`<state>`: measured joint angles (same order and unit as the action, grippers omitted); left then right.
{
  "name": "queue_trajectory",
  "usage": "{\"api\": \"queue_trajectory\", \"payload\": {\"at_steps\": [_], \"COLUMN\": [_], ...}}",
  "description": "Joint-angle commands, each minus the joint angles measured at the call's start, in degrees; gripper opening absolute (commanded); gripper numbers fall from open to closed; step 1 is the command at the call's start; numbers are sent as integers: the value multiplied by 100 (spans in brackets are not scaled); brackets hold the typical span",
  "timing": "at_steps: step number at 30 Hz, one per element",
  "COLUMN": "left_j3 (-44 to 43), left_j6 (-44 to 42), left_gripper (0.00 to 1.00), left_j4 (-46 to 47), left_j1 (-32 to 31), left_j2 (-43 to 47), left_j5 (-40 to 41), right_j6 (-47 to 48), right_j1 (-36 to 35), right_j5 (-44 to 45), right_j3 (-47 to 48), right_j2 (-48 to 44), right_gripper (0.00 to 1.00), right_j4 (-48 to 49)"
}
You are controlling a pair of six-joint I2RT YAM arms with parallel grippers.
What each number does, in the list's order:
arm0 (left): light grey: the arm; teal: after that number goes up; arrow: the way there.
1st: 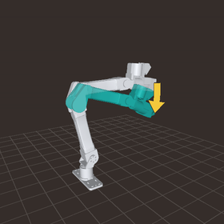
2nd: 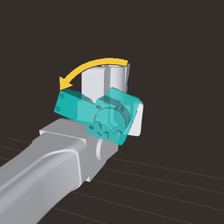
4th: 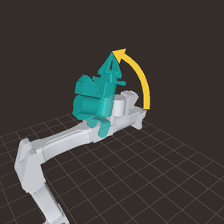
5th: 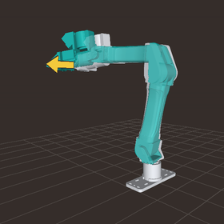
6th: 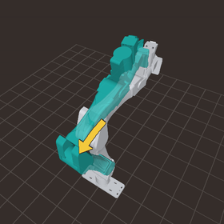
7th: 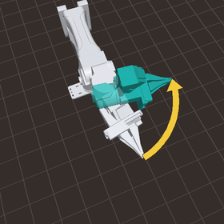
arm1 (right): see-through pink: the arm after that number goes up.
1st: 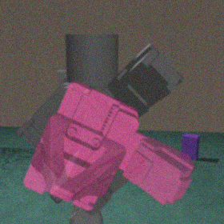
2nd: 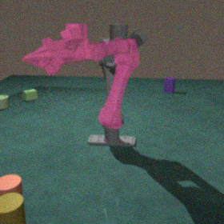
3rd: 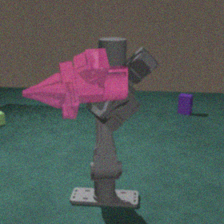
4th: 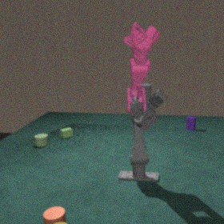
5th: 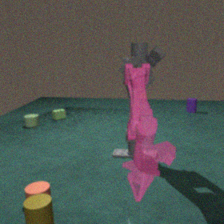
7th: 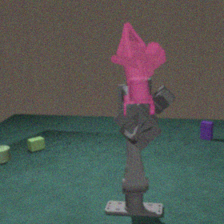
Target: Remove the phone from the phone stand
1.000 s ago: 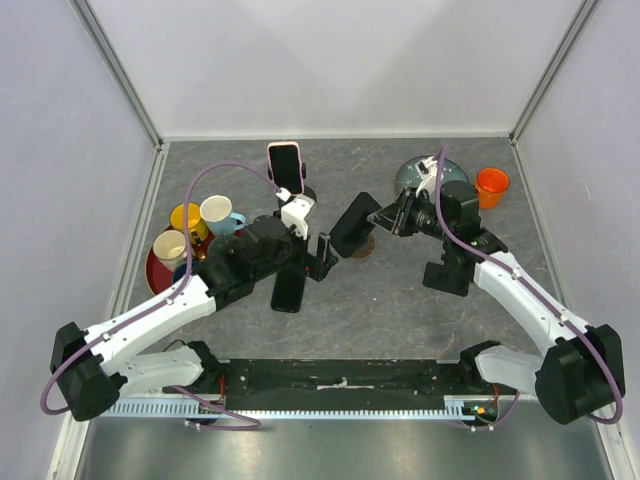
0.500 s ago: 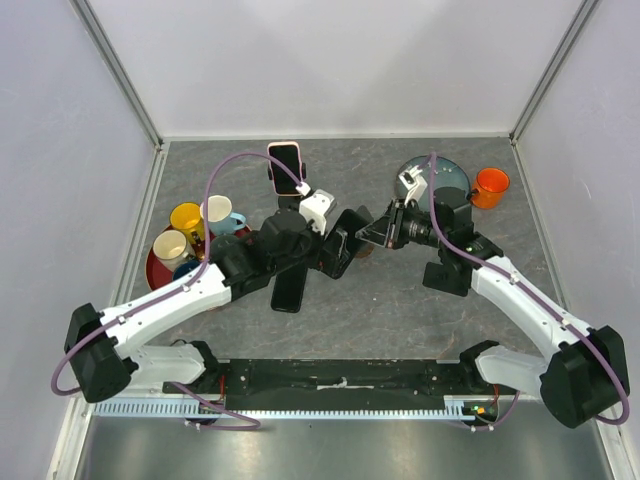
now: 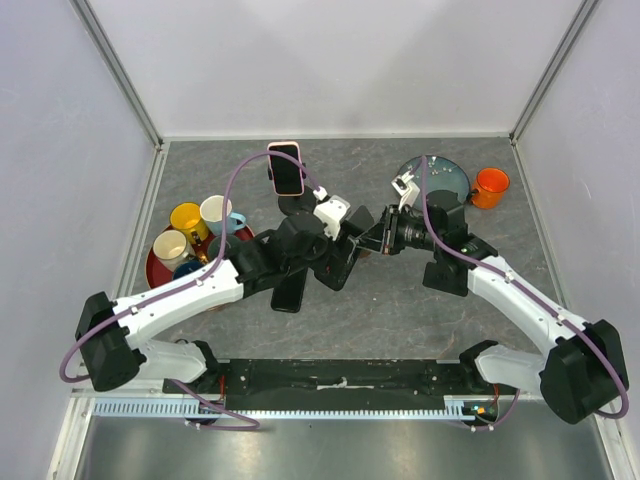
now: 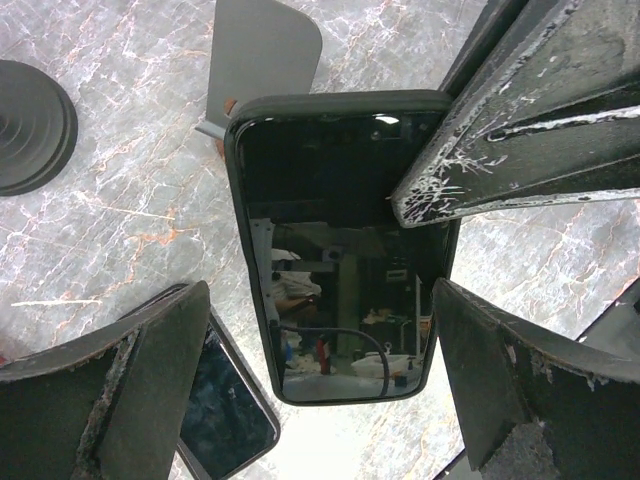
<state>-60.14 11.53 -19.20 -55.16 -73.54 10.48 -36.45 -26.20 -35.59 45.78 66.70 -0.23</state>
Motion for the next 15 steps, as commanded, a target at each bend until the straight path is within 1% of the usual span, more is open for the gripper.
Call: {"api": "queue_trajectory", "payload": {"at_steps": [1,5,10,15], "left_j3": [-183,-51,11,2], "left_j6": [-169,-142,-46,95], "left_gripper": [100,100,100,100], "left_j4": [57,250,250,110], "left_j1": [-109,-109,-109,-109], "left_j2": [49,252,314,235], "left_j5": [-55,-116,-231,15], "right_j6": [-214,-205,-196,-196], "right_j1": [-79,-87,-87,-96], "right_j5": [-246,-246,-237,-237], "right_j3": [80,54,36,36], "right_j2": [-8,28,36,10], "right_gripper": [0,0,0,0], "right_j4": [577,577,577,577]}}
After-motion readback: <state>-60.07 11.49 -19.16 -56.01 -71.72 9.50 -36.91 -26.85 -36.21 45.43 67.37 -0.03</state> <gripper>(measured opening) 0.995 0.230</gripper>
